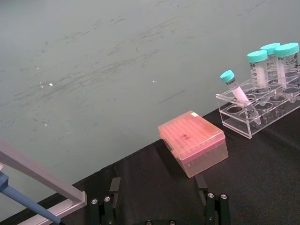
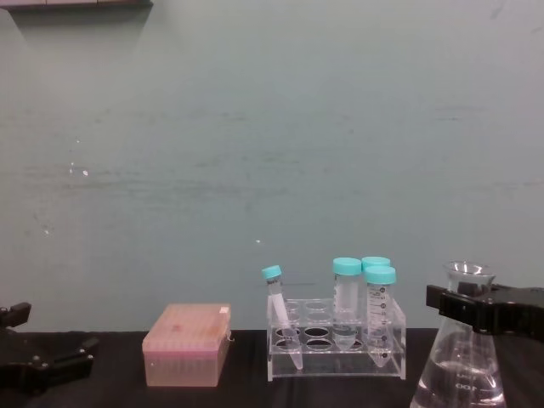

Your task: Pick up the beaker with the right gripper, shake it three times, and then put it down.

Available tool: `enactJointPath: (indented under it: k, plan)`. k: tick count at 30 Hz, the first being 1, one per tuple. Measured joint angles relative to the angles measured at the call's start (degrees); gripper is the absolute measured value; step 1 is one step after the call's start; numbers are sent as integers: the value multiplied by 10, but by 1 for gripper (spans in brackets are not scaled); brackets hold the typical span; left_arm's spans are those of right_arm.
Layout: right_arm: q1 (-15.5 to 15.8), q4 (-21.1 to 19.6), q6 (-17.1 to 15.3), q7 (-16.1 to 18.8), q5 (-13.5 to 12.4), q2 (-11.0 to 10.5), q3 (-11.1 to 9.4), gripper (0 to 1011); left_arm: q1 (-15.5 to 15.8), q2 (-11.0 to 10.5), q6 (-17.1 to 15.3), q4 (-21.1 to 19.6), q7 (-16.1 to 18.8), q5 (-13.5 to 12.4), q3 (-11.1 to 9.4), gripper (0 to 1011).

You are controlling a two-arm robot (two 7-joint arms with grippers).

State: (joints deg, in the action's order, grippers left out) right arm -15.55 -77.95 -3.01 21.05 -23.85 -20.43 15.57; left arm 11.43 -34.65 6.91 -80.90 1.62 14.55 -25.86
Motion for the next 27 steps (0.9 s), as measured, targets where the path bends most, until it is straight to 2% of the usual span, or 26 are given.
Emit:
enactJointPath:
  k: [19, 22, 25, 27]
  plan:
    - [0, 0, 0, 0, 0, 0, 0, 457, 0, 0, 0, 0, 0, 0, 0, 1000]
    - [0, 0, 1, 0, 0, 0, 0, 512, 0, 0, 0, 0, 0, 0, 0, 1000]
    - [0, 0, 1, 0, 0, 0, 0, 630, 0, 0, 0, 0, 0, 0, 0, 1000]
    - [0, 0, 1, 0, 0, 0, 0, 672, 0, 0, 0, 0, 0, 0, 0, 1000]
